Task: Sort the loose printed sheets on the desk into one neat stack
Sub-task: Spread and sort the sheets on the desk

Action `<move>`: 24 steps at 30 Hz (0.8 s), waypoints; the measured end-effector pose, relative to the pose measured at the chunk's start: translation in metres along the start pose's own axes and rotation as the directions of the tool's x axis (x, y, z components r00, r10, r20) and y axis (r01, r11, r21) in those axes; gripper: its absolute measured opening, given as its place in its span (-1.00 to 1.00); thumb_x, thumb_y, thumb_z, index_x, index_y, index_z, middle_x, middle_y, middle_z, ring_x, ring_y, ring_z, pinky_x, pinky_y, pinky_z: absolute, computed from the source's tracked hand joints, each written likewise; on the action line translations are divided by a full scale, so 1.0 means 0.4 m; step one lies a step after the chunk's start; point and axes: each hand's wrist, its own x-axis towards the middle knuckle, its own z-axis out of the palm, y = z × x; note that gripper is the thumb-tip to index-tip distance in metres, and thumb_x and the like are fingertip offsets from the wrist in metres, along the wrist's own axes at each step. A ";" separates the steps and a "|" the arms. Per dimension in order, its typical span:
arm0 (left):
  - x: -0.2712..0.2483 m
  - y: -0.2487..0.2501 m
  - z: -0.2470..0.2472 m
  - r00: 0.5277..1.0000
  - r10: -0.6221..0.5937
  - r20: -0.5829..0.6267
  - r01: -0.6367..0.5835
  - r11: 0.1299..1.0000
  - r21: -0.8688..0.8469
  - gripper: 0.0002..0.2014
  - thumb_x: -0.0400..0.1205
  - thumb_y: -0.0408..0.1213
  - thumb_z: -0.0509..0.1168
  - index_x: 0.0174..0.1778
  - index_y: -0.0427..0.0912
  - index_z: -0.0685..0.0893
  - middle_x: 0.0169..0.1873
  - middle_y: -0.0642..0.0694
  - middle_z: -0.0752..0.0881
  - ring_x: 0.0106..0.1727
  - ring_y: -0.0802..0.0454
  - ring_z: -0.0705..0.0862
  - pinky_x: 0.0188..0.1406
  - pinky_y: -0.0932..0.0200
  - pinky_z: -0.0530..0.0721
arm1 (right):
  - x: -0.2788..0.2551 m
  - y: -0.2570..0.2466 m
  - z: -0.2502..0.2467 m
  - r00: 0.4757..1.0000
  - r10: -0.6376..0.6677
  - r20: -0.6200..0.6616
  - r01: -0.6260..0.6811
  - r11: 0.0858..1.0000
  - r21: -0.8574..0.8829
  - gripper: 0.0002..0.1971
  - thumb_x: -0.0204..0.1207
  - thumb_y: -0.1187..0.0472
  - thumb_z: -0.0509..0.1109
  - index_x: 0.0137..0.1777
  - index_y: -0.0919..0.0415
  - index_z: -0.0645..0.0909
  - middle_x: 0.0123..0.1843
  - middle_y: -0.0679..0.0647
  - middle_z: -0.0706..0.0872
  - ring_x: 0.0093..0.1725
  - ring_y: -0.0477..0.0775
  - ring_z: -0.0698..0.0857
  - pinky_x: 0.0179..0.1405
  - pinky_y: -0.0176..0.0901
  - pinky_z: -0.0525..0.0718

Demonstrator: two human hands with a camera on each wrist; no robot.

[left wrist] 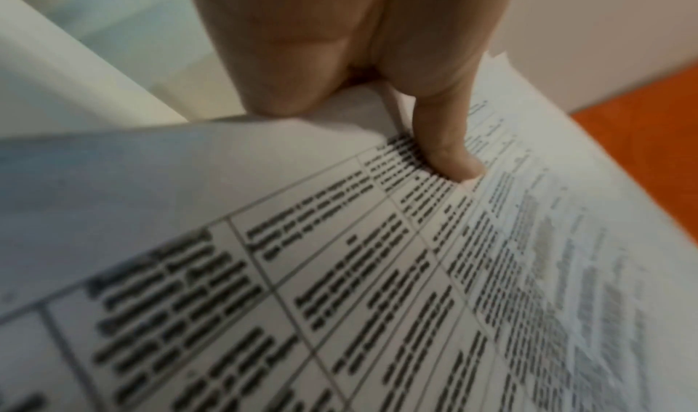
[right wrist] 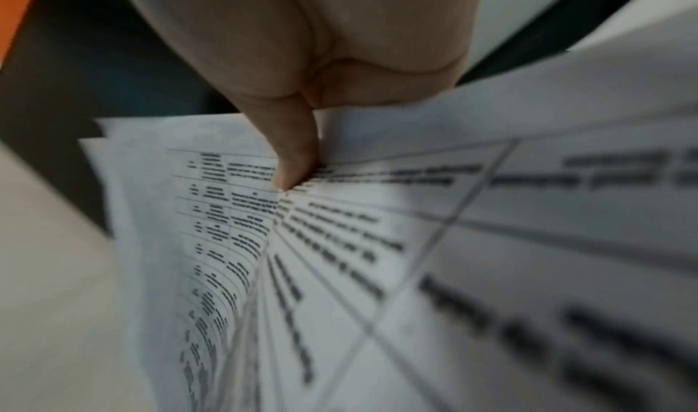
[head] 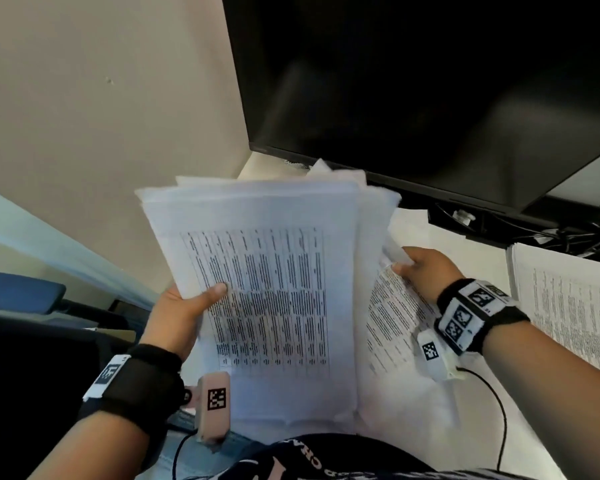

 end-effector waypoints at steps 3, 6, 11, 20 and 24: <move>0.018 0.020 0.033 0.999 0.030 -0.017 -0.031 0.997 -0.073 -0.16 0.25 -0.14 0.62 0.45 -0.27 0.51 0.32 -0.17 0.67 0.38 -0.06 0.61 0.50 -0.16 0.41 | -0.057 0.021 -0.035 0.991 0.120 -0.057 -0.077 0.867 0.492 -0.85 0.60 0.29 0.33 0.01 0.14 0.73 -0.20 0.13 0.82 -0.25 0.03 0.81 -0.23 -0.13 0.77; 0.035 0.019 0.083 0.999 0.042 -0.014 -0.042 0.998 -0.042 -0.38 0.43 -0.24 0.45 0.45 -0.22 0.52 0.29 -0.08 0.70 0.34 0.03 0.63 0.52 -0.14 0.40 | -0.119 0.017 -0.048 0.995 0.097 -0.017 -0.060 0.736 0.675 -0.84 0.59 0.39 0.30 0.06 0.26 0.69 -0.26 0.05 0.83 -0.37 -0.12 0.80 -0.51 -0.35 0.68; 0.030 0.002 0.182 0.999 0.012 0.048 -0.014 0.999 0.033 -0.51 0.44 -0.13 0.48 0.31 -0.08 0.65 0.18 0.01 0.77 0.24 0.04 0.71 0.41 -0.11 0.53 | -0.188 0.027 -0.018 0.992 0.123 -0.011 -0.069 0.627 0.776 -0.87 0.55 0.34 0.37 0.03 0.23 0.70 -0.13 0.12 0.85 -0.14 0.13 0.82 -0.33 -0.15 0.73; 0.009 -0.024 0.276 0.989 0.009 0.149 -0.012 1.000 0.019 -0.12 0.19 0.00 0.68 0.40 -0.07 0.47 0.21 -0.08 0.74 0.27 -0.11 0.70 0.31 -0.25 0.59 | -0.318 0.021 -0.041 0.966 0.228 -0.121 -0.033 0.574 0.818 -0.52 0.65 -0.19 0.02 0.01 0.09 0.67 -0.15 0.05 0.82 -0.29 -0.09 0.76 -0.45 -0.42 0.64; -0.019 0.017 0.337 0.964 0.149 0.221 -0.192 0.963 0.189 -0.72 0.59 -0.10 0.38 0.23 0.14 0.62 0.13 0.15 0.76 0.17 0.28 0.70 0.21 0.21 0.59 | -0.356 0.000 -0.059 0.968 0.092 -0.234 0.115 0.667 0.736 -0.76 0.69 0.10 0.17 0.29 0.00 0.54 -0.01 -0.12 0.77 0.01 -0.21 0.76 -0.17 -0.41 0.66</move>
